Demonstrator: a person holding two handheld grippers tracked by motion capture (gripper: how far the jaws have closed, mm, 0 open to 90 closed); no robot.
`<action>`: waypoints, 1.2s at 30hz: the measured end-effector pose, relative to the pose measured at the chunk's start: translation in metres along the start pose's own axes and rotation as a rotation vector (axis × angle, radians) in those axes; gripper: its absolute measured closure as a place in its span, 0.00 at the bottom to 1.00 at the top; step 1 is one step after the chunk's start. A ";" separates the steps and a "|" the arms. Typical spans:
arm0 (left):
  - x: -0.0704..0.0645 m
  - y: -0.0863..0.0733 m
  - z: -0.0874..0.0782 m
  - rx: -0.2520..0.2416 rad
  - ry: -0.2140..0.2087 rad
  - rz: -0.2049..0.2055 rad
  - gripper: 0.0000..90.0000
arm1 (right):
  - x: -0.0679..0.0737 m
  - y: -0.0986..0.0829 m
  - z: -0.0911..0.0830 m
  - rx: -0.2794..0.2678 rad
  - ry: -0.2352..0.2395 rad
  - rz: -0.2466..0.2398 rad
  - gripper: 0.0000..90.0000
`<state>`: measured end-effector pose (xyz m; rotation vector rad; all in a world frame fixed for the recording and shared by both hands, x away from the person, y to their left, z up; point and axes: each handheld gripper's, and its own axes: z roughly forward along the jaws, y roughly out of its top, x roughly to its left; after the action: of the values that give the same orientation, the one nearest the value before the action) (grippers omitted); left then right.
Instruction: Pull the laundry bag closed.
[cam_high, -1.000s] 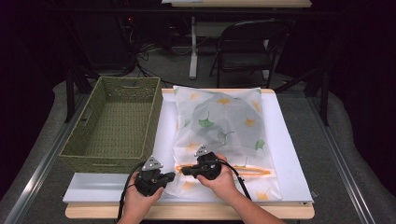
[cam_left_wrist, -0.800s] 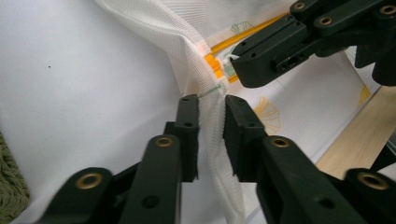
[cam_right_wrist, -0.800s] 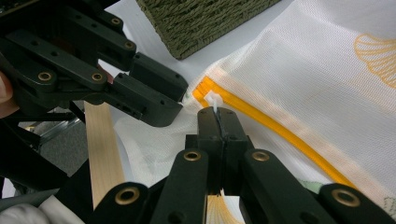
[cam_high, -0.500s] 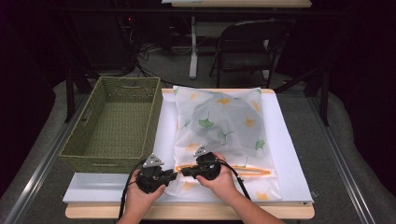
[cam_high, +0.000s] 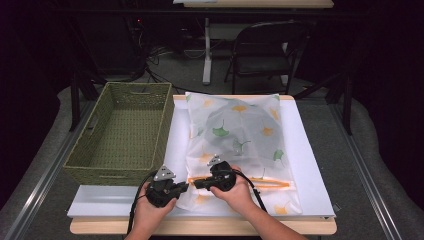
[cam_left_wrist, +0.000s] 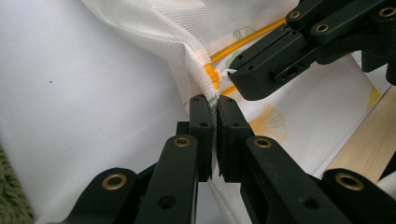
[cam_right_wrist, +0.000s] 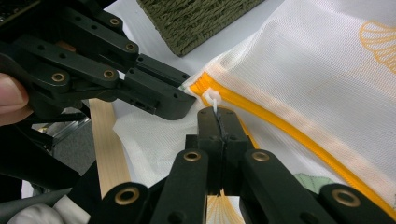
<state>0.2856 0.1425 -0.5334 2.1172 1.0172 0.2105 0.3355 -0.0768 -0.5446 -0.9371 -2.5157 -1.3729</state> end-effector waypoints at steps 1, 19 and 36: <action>0.000 0.000 0.001 -0.002 0.003 0.003 0.97 | 0.001 0.003 0.006 0.040 -0.006 0.001 1.00; -0.002 -0.001 0.000 -0.003 0.001 0.008 0.97 | -0.004 0.012 0.006 0.123 0.018 0.067 1.00; -0.002 0.000 -0.004 -0.010 -0.006 0.009 0.97 | -0.008 0.007 0.006 0.120 0.004 0.082 1.00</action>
<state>0.2820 0.1432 -0.5303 2.1122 1.0017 0.2128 0.3466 -0.0729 -0.5459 -1.0007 -2.4945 -1.1853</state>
